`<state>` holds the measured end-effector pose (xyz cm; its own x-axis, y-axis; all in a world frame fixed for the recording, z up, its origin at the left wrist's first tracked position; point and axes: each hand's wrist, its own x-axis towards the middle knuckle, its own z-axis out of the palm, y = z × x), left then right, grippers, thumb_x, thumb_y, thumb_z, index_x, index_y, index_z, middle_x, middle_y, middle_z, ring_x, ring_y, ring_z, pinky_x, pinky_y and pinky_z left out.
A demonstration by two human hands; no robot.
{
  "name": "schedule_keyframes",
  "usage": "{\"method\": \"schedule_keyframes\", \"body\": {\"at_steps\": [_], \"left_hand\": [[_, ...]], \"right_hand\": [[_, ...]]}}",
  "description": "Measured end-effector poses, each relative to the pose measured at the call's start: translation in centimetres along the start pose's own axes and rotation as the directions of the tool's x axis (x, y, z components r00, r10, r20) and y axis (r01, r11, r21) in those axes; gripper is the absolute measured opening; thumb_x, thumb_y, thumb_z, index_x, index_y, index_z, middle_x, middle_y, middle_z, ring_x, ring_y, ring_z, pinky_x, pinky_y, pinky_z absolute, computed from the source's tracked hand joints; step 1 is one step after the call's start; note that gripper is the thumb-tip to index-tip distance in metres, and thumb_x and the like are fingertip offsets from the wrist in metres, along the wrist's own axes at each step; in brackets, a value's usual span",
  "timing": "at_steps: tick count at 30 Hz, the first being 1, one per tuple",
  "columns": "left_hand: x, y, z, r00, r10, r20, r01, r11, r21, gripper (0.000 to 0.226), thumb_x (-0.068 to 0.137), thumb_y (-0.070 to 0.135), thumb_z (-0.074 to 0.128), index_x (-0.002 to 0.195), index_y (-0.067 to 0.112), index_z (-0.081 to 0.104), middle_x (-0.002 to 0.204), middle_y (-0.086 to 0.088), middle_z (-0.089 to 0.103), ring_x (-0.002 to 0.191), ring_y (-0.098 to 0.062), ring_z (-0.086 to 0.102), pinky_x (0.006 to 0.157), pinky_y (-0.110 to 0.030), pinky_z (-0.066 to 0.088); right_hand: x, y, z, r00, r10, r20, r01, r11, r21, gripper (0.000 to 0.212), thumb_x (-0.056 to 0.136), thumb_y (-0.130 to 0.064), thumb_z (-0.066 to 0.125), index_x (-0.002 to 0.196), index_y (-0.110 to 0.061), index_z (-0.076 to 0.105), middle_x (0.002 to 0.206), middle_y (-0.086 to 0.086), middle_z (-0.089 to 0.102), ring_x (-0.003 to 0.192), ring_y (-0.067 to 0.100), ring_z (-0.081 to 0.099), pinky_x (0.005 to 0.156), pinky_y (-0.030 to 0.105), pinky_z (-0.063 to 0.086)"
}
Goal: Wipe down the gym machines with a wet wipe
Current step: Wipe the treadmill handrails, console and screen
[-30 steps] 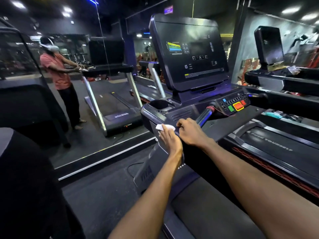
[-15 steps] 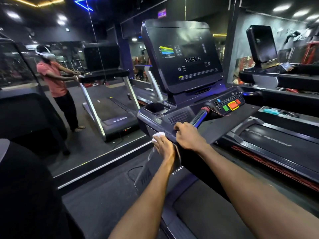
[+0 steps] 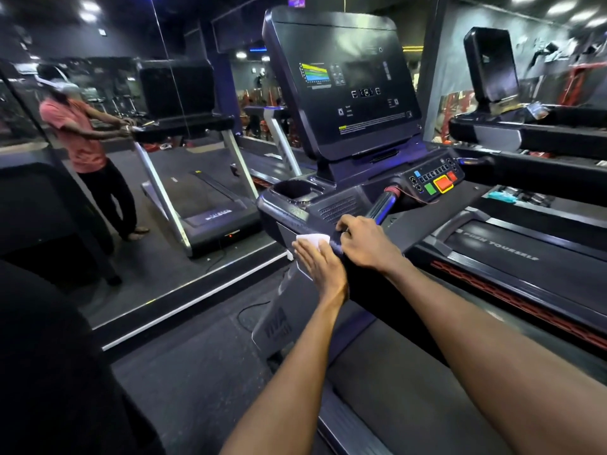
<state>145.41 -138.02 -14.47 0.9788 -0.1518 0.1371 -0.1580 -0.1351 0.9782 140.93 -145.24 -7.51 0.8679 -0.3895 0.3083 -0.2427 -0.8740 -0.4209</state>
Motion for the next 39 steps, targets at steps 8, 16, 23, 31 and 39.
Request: {"method": "schedule_keyframes", "body": {"at_steps": [8, 16, 23, 31, 39], "left_hand": [[-2.1, -0.1, 1.0, 0.992, -0.099, 0.077, 0.102, 0.994, -0.026, 0.054, 0.109, 0.019, 0.021, 0.154, -0.005, 0.003, 0.162, -0.021, -0.010, 0.151, -0.028, -0.013, 0.114, -0.023, -0.016], [-2.8, -0.9, 0.6, 0.987, -0.156, 0.043, 0.158, 0.986, -0.059, 0.049, 0.108, 0.009, 0.020, 0.151, -0.011, 0.007, 0.161, -0.027, -0.003, 0.151, -0.036, -0.007, 0.121, -0.039, -0.004], [-6.4, 1.3, 2.4, 0.995, 0.092, -0.036, -0.095, 0.991, -0.091, 0.061, 0.104, 0.033, 0.019, 0.156, 0.006, 0.003, 0.163, -0.015, -0.011, 0.152, -0.021, -0.012, 0.121, -0.029, -0.008], [-11.2, 1.3, 4.6, 0.979, 0.181, -0.089, -0.187, 0.981, -0.058, 0.052, 0.109, 0.020, 0.020, 0.156, 0.012, 0.001, 0.162, -0.001, -0.011, 0.148, -0.012, -0.018, 0.113, -0.015, -0.016], [-12.4, 1.3, 5.2, 0.996, -0.020, -0.089, 0.008, 0.991, -0.135, 0.051, 0.109, 0.020, 0.016, 0.156, 0.009, -0.001, 0.164, -0.009, -0.011, 0.151, -0.018, -0.015, 0.117, -0.024, -0.011]], "right_hand": [[-0.4, -0.4, -0.2, 1.000, 0.017, 0.004, -0.017, 1.000, -0.007, 0.028, 0.087, -0.015, 0.043, 0.107, -0.020, 0.062, 0.114, 0.013, 0.065, 0.109, 0.036, 0.058, 0.092, 0.043, 0.048], [-0.9, -0.7, -0.7, 0.999, 0.032, 0.032, -0.033, 0.999, 0.032, 0.028, 0.087, -0.013, 0.045, 0.108, -0.016, 0.064, 0.118, 0.014, 0.064, 0.111, 0.036, 0.057, 0.094, 0.042, 0.047], [-1.4, -0.4, -2.5, 0.991, 0.135, 0.017, -0.135, 0.956, 0.262, 0.027, 0.085, -0.003, 0.046, 0.088, -0.014, 0.071, 0.105, 0.011, 0.073, 0.109, 0.031, 0.061, 0.095, 0.033, 0.047], [-3.5, 1.1, -4.5, 0.990, 0.130, 0.054, -0.141, 0.931, 0.336, 0.032, 0.086, 0.000, 0.046, 0.092, -0.010, 0.076, 0.106, 0.009, 0.074, 0.111, 0.026, 0.062, 0.090, 0.024, 0.041], [-5.9, 2.5, -5.5, 0.992, 0.075, 0.100, -0.104, 0.941, 0.321, 0.029, 0.087, -0.003, 0.045, 0.090, -0.010, 0.073, 0.104, 0.012, 0.072, 0.112, 0.033, 0.057, 0.081, 0.024, 0.036]]}}
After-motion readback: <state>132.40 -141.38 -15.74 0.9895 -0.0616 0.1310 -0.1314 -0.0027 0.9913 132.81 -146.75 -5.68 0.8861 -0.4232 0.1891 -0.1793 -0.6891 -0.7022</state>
